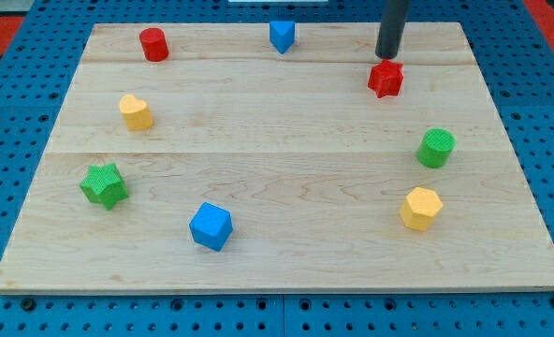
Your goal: Push the green circle towards the yellow hexagon
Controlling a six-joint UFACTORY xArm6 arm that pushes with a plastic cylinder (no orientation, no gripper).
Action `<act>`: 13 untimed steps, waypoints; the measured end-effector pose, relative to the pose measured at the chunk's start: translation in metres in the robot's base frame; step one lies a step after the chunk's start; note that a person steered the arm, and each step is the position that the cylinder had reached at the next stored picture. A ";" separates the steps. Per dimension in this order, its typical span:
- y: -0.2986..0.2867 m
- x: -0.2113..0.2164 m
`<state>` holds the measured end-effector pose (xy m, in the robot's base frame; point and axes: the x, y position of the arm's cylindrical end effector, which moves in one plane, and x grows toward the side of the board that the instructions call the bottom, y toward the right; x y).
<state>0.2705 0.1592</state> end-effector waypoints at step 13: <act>0.029 0.166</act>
<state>0.4368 0.1882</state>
